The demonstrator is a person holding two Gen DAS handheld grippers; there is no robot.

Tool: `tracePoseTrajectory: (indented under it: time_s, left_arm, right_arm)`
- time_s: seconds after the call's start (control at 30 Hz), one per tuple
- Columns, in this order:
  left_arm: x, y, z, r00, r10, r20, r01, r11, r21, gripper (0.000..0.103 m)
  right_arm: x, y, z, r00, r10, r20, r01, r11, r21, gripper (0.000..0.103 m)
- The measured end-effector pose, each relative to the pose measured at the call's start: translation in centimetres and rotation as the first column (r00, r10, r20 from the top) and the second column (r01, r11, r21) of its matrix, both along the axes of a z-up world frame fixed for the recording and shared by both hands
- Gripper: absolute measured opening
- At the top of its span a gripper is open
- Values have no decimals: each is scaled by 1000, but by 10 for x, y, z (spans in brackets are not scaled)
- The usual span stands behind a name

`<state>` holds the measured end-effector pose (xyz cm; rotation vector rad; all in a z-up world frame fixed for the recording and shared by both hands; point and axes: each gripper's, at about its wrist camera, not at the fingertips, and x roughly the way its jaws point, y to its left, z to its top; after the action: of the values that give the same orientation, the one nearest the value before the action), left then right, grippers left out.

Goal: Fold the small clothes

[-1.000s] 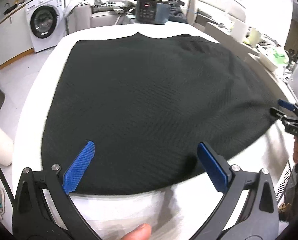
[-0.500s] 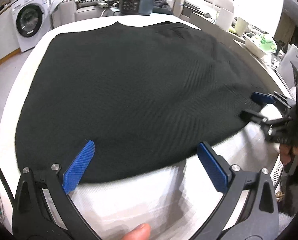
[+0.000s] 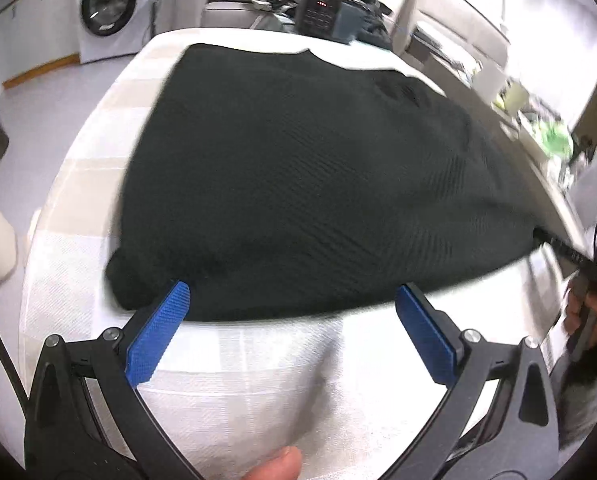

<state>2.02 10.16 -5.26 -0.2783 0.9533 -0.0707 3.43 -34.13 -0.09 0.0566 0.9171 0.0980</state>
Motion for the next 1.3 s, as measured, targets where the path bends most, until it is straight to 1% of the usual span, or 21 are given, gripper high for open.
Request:
tracePoseTrajectory:
  time_s: [0.1, 0.17, 0.2, 0.27, 0.3, 0.4, 0.47, 0.53, 0.57, 0.63, 0.67, 0.7, 0.73, 0.8, 0.9, 0.97, 1.1, 1.2, 1.23, 1.27, 1.3]
  left_arm:
    - [-3, 24, 2, 997, 73, 16, -71, 992, -101, 102]
    - [-5, 36, 2, 993, 112, 20, -109, 986, -128, 102]
    - [-6, 40, 2, 991, 129, 22, -125, 984, -129, 102]
    - [-6, 46, 2, 989, 145, 20, -142, 983, -118, 102]
    - [-7, 48, 2, 989, 148, 18, -144, 982, -121, 102]
    - [-8, 58, 0, 981, 195, -5, -195, 977, -91, 102]
    - [-11, 66, -3, 973, 230, -27, -231, 969, -92, 102]
    - [-17, 76, -5, 967, 252, -36, -255, 960, -118, 102]
    - [-21, 80, -4, 964, 263, -33, -265, 956, -125, 102]
    - [-25, 87, 0, 958, 285, -26, -286, 950, -123, 102]
    - [-26, 89, 2, 956, 294, -21, -294, 947, -127, 102]
    - [-27, 92, 4, 953, 301, -17, -300, 944, -137, 102]
    - [-28, 94, 6, 952, 305, -14, -303, 938, -166, 102]
    - [-32, 96, 8, 949, 315, 0, -309, 929, -203, 97]
    - [-33, 93, 8, 951, 307, 37, -296, 939, -176, 92]
    - [-32, 89, 6, 959, 282, 39, -272, 947, -169, 82]
    - [-17, 82, 0, 965, 263, 25, -257, 957, -134, 71]
    - [-3, 77, -6, 965, 263, 24, -258, 959, -120, 56]
    - [2, 74, -7, 966, 258, 28, -255, 963, -88, 37]
    - [6, 71, -10, 967, 253, 24, -252, 966, -50, 30]
    - [8, 71, -11, 969, 246, 27, -245, 968, -55, 25]
  right_arm:
    - [6, -2, -1, 999, -43, -2, 43, 996, 73, 84]
    - [6, 1, -1, 999, -54, 1, 54, 995, 85, 82]
    - [5, 4, -2, 999, -42, -1, 42, 995, 85, 73]
    - [9, 12, -2, 1000, -15, -6, 15, 997, 75, 60]
    - [11, 14, -2, 1000, 0, -8, 0, 998, 61, 50]
    - [8, 18, -1, 1000, 20, 5, -20, 1000, 5, 35]
    - [10, 12, -1, 1000, 3, -7, -3, 1000, 11, 34]
    - [12, 11, -1, 1000, -5, -15, 4, 1000, -14, 34]
    - [14, 13, 0, 1000, -6, -20, 5, 999, -34, 37]
    - [11, 17, 6, 1000, -16, -4, 16, 997, -81, 50]
    - [8, 18, 12, 1000, -17, 22, 19, 997, -81, 59]
    - [4, 18, 17, 999, -14, 44, 17, 998, -61, 64]
    - [2, 17, 22, 998, -15, 65, 17, 999, -33, 66]
    - [-1, 16, 32, 995, -29, 100, 29, 1000, 8, 72]
    - [-3, 19, 39, 992, -26, 123, 25, 1000, 14, 74]
    - [-5, 23, 39, 992, -10, 125, 10, 1000, 3, 74]
    - [1, 33, 30, 995, 3, 104, -3, 1000, 1, 75]
    - [6, 39, 23, 996, 19, 88, -19, 1000, 1, 75]
    - [8, 41, 22, 996, 25, 84, -24, 1000, -4, 75]
    - [8, 42, 21, 996, 28, 83, -27, 1000, -9, 75]
    - [9, 43, 20, 996, 31, 82, -30, 999, -11, 75]
